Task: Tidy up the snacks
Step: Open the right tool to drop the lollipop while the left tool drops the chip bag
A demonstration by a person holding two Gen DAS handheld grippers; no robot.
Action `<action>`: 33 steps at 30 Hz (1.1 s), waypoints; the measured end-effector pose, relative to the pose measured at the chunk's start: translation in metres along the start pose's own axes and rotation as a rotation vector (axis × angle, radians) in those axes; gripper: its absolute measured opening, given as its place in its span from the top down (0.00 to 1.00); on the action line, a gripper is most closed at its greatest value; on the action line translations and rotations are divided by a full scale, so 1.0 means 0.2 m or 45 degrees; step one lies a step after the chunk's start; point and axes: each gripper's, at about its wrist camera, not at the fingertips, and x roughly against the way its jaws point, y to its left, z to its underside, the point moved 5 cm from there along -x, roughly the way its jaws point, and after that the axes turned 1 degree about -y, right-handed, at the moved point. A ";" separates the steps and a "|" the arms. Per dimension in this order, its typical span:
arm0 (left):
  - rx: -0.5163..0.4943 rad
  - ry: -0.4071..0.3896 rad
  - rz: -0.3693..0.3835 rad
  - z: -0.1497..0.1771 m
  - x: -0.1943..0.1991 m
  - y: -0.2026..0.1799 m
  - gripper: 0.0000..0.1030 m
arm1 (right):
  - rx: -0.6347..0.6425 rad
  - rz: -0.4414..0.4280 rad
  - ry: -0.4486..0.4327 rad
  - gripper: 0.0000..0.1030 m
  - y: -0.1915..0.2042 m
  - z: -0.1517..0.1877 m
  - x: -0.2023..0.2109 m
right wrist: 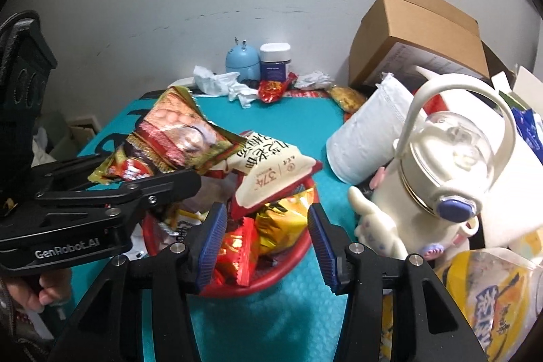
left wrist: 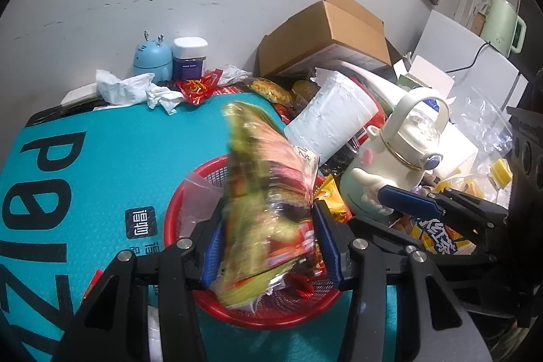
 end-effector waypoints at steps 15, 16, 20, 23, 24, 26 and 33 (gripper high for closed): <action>-0.011 0.015 -0.103 0.01 0.02 0.02 0.37 | -0.023 -0.024 0.026 0.52 0.00 0.02 -0.02; -0.009 0.012 -0.108 0.02 0.04 0.03 0.37 | -0.026 -0.030 0.026 0.52 0.01 0.02 -0.02; -0.008 -0.014 -0.146 0.02 0.11 0.04 0.37 | -0.026 -0.048 0.015 0.52 0.03 0.01 0.00; 0.001 -0.035 -0.162 0.02 0.17 0.05 0.37 | -0.020 -0.061 -0.001 0.52 0.06 0.00 0.03; 0.005 -0.041 -0.166 0.01 0.19 0.05 0.37 | -0.017 -0.064 -0.009 0.52 0.07 0.00 0.04; 0.010 -0.057 -0.170 0.01 0.24 0.05 0.37 | -0.006 -0.075 -0.027 0.52 0.09 -0.01 0.07; 0.004 -0.127 -0.198 0.01 0.42 0.02 0.37 | 0.053 -0.106 -0.099 0.52 0.19 -0.05 0.20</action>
